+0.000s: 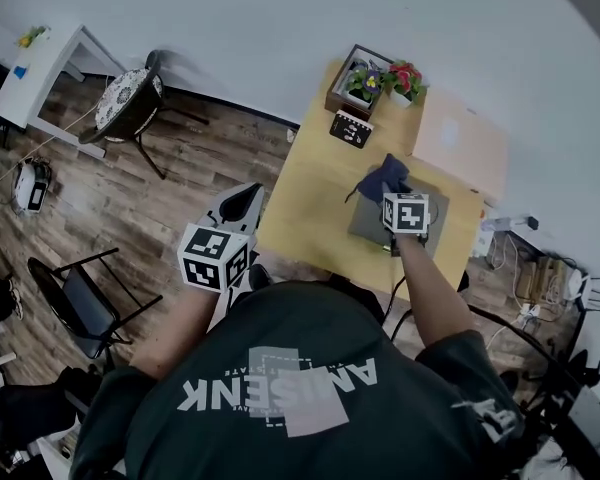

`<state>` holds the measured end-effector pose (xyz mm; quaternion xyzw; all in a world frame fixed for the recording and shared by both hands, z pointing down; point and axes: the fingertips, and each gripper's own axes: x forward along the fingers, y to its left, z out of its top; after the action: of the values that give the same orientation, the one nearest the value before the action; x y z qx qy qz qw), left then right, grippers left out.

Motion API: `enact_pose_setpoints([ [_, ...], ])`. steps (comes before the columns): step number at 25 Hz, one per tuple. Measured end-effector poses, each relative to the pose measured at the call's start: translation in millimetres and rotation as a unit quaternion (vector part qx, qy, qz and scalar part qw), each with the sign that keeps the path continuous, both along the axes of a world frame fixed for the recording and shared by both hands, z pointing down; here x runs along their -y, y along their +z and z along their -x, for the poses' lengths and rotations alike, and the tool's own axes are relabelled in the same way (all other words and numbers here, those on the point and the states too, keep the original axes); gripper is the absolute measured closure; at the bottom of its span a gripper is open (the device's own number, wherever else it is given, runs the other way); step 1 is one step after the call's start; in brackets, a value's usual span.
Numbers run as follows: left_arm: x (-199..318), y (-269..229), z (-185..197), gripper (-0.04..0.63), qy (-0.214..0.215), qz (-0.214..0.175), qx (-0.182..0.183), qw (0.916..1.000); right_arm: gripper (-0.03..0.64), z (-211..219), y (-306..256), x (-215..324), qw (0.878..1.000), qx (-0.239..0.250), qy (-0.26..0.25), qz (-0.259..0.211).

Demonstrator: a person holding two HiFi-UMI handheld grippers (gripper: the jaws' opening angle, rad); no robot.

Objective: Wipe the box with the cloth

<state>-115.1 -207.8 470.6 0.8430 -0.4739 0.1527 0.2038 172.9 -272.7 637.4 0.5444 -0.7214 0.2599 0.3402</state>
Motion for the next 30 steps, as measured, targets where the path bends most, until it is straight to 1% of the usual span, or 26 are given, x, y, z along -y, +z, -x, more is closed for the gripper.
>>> enact_pose_setpoints([
  [3, -3.7, 1.0, 11.1, 0.595, -0.013, 0.000, -0.002, 0.9999, 0.515, 19.5, -0.3, 4.7, 1.000, 0.005, -0.014, -0.001],
  [5, -6.3, -0.4, 16.1, 0.595, -0.018, -0.003, -0.005, 0.9998, 0.515, 22.8, 1.0, 5.7, 1.000, 0.000, -0.009, 0.002],
  [8, -10.3, -4.5, 21.5, 0.595, -0.018, -0.010, -0.005, 0.9998, 0.515, 22.7, -1.7, 6.0, 1.000, -0.012, -0.006, 0.005],
  [11, -10.4, -7.6, 25.0, 0.595, -0.012, -0.011, -0.002, 0.9999, 0.515, 34.6, -9.5, 8.1, 1.000, -0.006, -0.027, 0.000],
  [13, -12.3, -12.8, 19.2, 0.595, 0.007, -0.014, -0.009, 0.9998, 0.515, 40.0, -22.8, 10.2, 0.999, 0.006, -0.029, -0.021],
  [15, -15.7, -23.0, 7.4, 0.595, 0.039, -0.028, -0.019, 0.9987, 0.515, 40.1, -44.6, 13.3, 0.999, 0.015, -0.014, -0.050],
  [17, -16.6, -30.2, -2.0, 0.595, 0.063, -0.040, -0.019, 0.9970, 0.515, 43.8, -67.1, 13.4, 0.997, 0.031, -0.013, -0.072],
  [18, -15.4, -32.5, -4.8, 0.595, 0.067, -0.040, -0.023, 0.9967, 0.515, 46.2, -77.9, 11.8, 0.996, 0.037, -0.016, -0.081],
  [20, -11.9, -37.6, -9.0, 0.595, 0.067, -0.032, -0.046, 0.9962, 0.515, 49.1, -101.3, 6.3, 0.994, 0.048, -0.018, -0.100],
  [22, -12.4, -44.3, -13.8, 0.595, 0.077, -0.029, -0.066, 0.9944, 0.515, 51.1, -127.6, -3.8, 0.991, 0.057, -0.014, -0.124],
  [24, -14.2, -50.6, -16.5, 0.595, 0.097, -0.038, -0.062, 0.9927, 0.515, 54.3, -153.5, -15.3, 0.987, 0.063, -0.015, -0.145],
  [26, -12.6, -56.6, -17.4, 0.595, 0.118, -0.048, -0.047, 0.9908, 0.515, 55.3, -176.1, -26.8, 0.985, 0.067, -0.014, -0.160],
  [28, -10.1, -62.6, -18.4, 0.595, 0.137, -0.059, -0.034, 0.9883, 0.515, 51.4, -196.7, -40.6, 0.982, 0.069, -0.004, -0.176],
  [30, -8.6, -70.5, -21.0, 0.595, 0.155, -0.073, -0.031, 0.9848, 0.515, 44.9, -218.8, -55.9, 0.978, 0.077, 0.012, -0.195],
])
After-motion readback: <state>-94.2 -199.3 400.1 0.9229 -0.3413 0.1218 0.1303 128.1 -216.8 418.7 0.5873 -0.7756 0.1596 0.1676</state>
